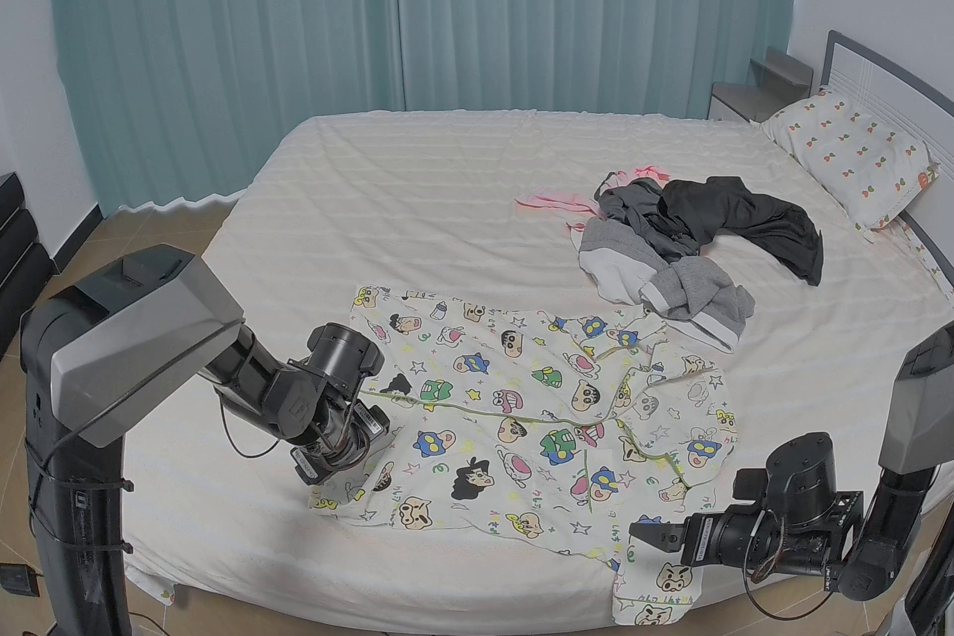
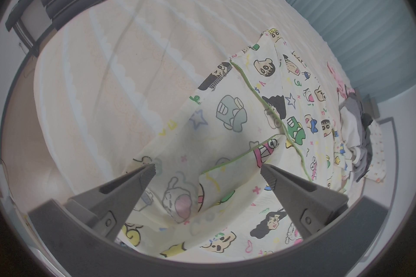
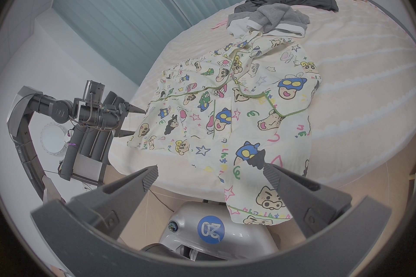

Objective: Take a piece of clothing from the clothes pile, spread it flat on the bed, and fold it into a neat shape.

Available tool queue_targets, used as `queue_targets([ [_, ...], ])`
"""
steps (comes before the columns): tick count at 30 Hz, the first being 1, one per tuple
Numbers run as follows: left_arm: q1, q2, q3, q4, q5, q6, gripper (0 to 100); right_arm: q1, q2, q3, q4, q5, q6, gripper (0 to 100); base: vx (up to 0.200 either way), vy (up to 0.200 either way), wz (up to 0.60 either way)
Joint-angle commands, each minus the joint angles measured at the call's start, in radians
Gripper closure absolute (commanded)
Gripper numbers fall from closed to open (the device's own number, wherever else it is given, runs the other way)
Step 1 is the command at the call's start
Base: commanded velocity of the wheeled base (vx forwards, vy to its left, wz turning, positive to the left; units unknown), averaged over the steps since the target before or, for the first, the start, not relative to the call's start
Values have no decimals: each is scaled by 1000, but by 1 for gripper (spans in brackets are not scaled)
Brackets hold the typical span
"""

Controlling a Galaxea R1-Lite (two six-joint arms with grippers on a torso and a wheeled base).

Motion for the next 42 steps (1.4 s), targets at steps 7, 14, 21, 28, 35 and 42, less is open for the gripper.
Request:
queue_targets([
  [7, -54, 80, -34, 18, 73, 104, 0, 0, -4, 15, -1, 0, 0, 0, 0, 0, 0],
  [14, -57, 78, -44, 21, 71, 107, 0, 0, -2, 15, -1, 0, 0, 0, 0, 0, 0],
  [21, -106, 77, -40, 21, 68, 98, 0, 0, -2, 15, -1, 0, 0, 0, 0, 0, 0],
  [28, -132, 81, -54, 23, 70, 98, 0, 0, -4, 15, -1, 0, 0, 0, 0, 0, 0],
  [35, -125, 74, -50, 23, 77, 60, 100, 0, -4, 15, 0, 0, 0, 0, 0, 0, 0],
  [42, -105, 46, -42, 43, 94, 57, 100, 0, -5, 15, 0, -1, 0, 0, 0, 0, 0],
])
